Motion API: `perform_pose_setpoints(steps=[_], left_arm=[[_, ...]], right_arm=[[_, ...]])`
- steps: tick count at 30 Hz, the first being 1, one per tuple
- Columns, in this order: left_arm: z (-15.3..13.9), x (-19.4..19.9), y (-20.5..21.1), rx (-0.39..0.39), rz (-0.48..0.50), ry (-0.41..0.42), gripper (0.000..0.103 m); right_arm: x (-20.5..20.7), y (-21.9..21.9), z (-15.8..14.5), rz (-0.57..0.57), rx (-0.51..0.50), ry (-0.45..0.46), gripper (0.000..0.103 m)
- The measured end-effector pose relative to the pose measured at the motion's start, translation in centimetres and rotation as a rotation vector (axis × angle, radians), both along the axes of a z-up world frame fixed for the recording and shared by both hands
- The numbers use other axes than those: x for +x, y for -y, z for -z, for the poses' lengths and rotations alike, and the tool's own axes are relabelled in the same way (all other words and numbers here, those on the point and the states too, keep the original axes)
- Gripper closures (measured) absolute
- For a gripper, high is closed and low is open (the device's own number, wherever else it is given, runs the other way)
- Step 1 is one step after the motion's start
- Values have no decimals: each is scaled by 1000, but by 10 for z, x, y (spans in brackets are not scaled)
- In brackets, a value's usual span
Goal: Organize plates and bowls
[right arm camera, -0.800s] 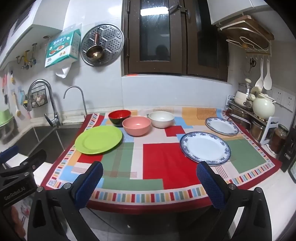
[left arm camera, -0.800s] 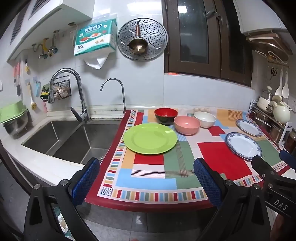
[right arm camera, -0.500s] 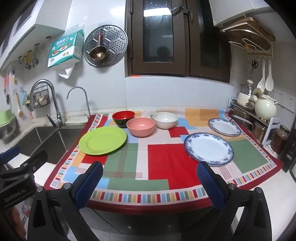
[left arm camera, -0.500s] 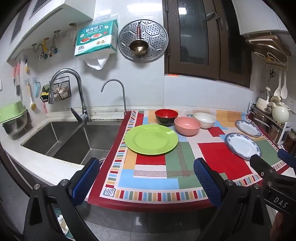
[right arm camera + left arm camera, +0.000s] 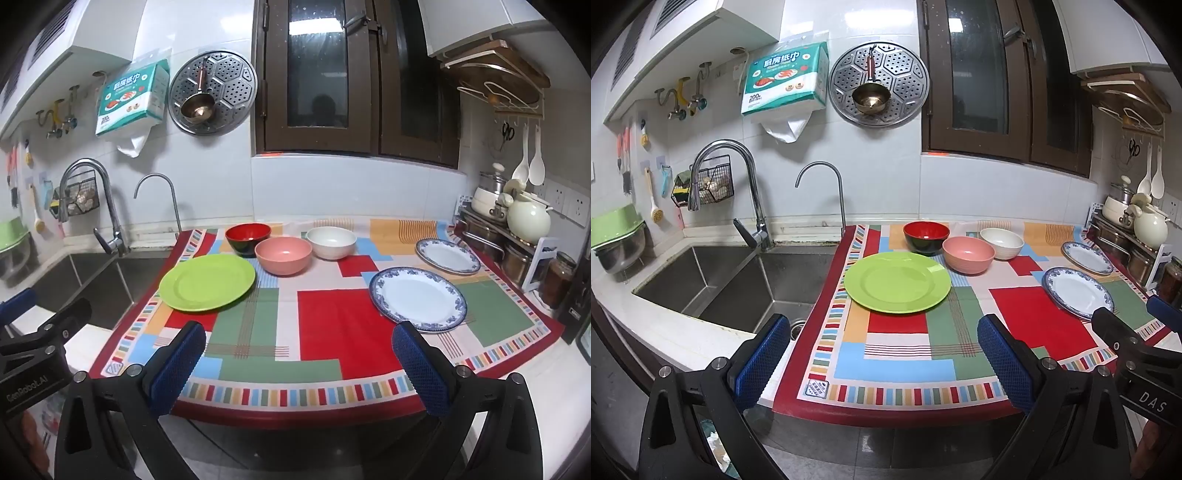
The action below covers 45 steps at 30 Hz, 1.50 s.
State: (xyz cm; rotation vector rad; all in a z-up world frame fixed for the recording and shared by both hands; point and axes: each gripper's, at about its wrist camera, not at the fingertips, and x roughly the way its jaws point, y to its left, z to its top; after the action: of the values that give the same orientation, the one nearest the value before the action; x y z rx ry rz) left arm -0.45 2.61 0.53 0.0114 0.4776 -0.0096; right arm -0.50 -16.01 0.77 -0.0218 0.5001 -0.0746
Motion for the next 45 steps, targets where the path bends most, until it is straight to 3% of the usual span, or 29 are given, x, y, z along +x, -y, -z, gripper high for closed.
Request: perform_pose_setpoints(steps=[45], left_arm=[[9, 15, -20, -4, 18, -2, 0]], right_arm=[[9, -18, 2, 8, -8, -2, 1]])
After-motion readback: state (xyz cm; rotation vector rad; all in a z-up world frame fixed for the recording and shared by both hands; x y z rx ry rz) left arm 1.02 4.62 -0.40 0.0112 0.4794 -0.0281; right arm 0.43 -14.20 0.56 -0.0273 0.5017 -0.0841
